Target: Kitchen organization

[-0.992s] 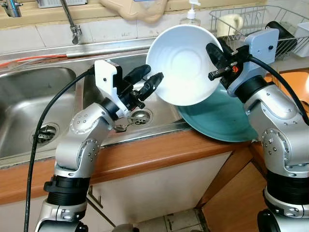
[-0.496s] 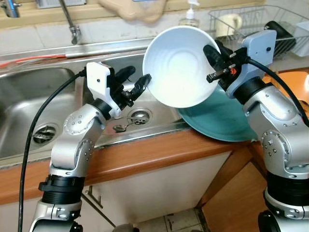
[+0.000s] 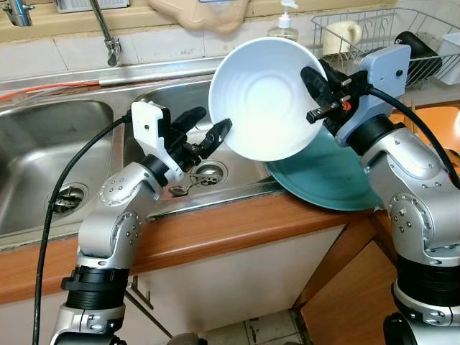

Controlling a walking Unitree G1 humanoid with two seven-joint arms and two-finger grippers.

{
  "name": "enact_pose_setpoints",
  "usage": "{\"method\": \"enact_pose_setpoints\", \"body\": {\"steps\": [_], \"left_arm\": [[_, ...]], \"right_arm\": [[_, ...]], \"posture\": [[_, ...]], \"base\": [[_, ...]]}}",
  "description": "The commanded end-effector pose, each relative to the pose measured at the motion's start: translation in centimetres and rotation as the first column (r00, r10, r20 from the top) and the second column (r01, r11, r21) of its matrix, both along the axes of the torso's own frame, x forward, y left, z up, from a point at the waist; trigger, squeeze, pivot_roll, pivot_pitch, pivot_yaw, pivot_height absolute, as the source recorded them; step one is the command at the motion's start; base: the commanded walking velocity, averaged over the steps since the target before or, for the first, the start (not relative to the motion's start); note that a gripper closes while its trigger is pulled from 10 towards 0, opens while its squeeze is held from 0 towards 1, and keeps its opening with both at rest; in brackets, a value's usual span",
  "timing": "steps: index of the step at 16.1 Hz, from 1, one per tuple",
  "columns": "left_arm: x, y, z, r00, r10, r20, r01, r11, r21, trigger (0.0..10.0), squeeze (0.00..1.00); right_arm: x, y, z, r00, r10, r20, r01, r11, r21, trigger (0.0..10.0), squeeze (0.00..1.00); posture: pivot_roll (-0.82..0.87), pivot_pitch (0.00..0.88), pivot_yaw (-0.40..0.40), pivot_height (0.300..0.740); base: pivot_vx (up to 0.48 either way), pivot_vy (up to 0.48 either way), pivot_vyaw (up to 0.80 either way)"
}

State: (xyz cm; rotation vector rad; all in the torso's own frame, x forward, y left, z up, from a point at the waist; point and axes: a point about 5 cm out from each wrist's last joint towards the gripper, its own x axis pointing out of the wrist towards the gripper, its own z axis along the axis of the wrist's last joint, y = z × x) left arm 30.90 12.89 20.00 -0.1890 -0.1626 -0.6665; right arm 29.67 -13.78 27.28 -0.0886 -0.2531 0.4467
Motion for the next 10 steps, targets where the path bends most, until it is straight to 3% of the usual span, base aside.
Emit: {"method": "enact_pose_setpoints", "body": {"steps": [1,2,10], "left_arm": [[0.32,0.3,-0.33,0.999,0.025,-0.032,-0.025,1.0,0.005,6.3,0.0],[0.54,0.47,-0.4,0.999,0.04,-0.036,-0.039,0.999,0.011,0.0,0.0],[0.52,0.57,0.25,0.999,0.023,-0.037,-0.027,0.995,-0.098,0.0,0.0]], "right_arm": [[-0.84,0.39,1.54,0.996,0.037,0.084,-0.039,0.999,0.024,0.0,0.0],[-0.87,0.4,1.55,0.996,0.04,0.084,-0.042,0.999,0.025,0.0,0.0],[-1.09,0.88,1.22,0.994,0.086,0.065,-0.088,0.996,0.028,0.0,0.0]], "posture": [[-0.04,0.0,0.071,0.74],[-0.04,0.0,0.071,0.74],[-0.04,0.0,0.07,0.74]], "base": [[0.0,0.0,0.0],[0.0,0.0,0.0],[0.0,0.0,0.0]]}}
